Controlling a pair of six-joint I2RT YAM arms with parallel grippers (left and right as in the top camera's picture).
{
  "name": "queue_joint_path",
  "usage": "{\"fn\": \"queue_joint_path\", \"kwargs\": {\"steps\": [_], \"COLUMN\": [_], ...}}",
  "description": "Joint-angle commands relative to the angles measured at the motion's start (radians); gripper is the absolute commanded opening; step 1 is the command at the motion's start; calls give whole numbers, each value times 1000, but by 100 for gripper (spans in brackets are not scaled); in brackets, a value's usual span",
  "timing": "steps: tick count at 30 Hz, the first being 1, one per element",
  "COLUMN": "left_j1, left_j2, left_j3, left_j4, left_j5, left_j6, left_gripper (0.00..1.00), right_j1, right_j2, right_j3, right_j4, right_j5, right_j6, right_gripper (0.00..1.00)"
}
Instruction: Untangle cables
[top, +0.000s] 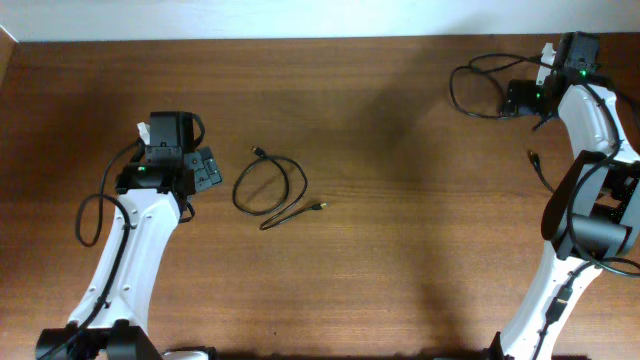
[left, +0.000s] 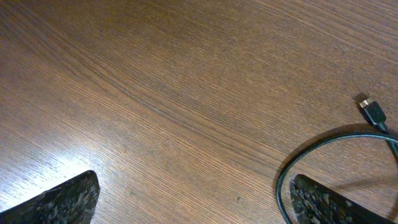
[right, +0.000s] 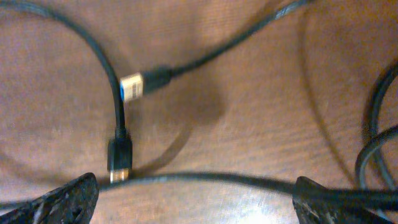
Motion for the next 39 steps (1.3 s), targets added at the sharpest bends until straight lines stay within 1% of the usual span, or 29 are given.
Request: {"fn": "queue_joint_path", "kwargs": {"steps": [1,3,4,7,10,11,12,14,15,16,17,18,22,24,28,29,30,32,34,35,37,39], "left_j1": [-3,-3,-3,-3,-3,-3,-3,-3,-3,-3,-3,-3,-3,-3,-3,-3,-3,-3,-3,-3,-3,-3], "left_j2": [-7,-7,-7,-7,-7,-7,-7,-7,-7,-7,-7,-7,-7,-7,-7,-7,-7,-7,-7,-7,-7,-7], "left_j3": [0,0,0,0,0,0,0,0,0,0,0,0,0,0,0,0,0,0,0,0,0,0], "left_j4": [2,2,2,2,2,2,2,2,2,2,2,2,2,2,2,2,2,2,2,2,2,2], "left_j5": [-3,-3,-3,-3,-3,-3,-3,-3,-3,-3,-3,-3,-3,-3,-3,-3,-3,-3,-3,-3,-3,-3], "left_j6": [12,11,11,11,12,11,12,11,12,11,11,12,12,11,11,11,11,12,12,11,11,12], "left_gripper": [99,99,99,99,99,99,99,99,99,99,99,99,99,99,99,99,99,99,99,99,99,99], "right_j1": [5,5,5,5,6,6,6,6,6,6,6,6,58,138,341,420,465,540,603,635,682,731], "right_j2": [-13,-27,-55,-183,-320,-371,-415,-472,-487,-500,-509,-509,-509,-509,-506,-500,-499,-494,-490,-490,-490,-489], "right_j3": [-3,2,2,2,2,2,2,2,2,2,2,1,1,0,0,-5,-22,-84,-186,-259,-325,-348], "right_j4": [-53,-88,-103,-145,-171,-176,-176,-177,-185,-209,-270,-341,-568,-618,-625,-625,-618,-575,-491,-415,-317,-240], "right_j5": [-89,-169,-195,-209,-287,-354,-396,-496,-557,-630,-734,-824,-900,-853,-690,-652,-651,-617,-614,-615,-629,-626], "right_j6": [-1,-1,26,43,43,48,84,156,159,174,238,253,253,252,253,253,254,317,371,465,543,586], "right_gripper": [98,98,98,99,99,99,99,99,99,99,98,98,99,99,99,99,99,99,99,99,99,99]}}
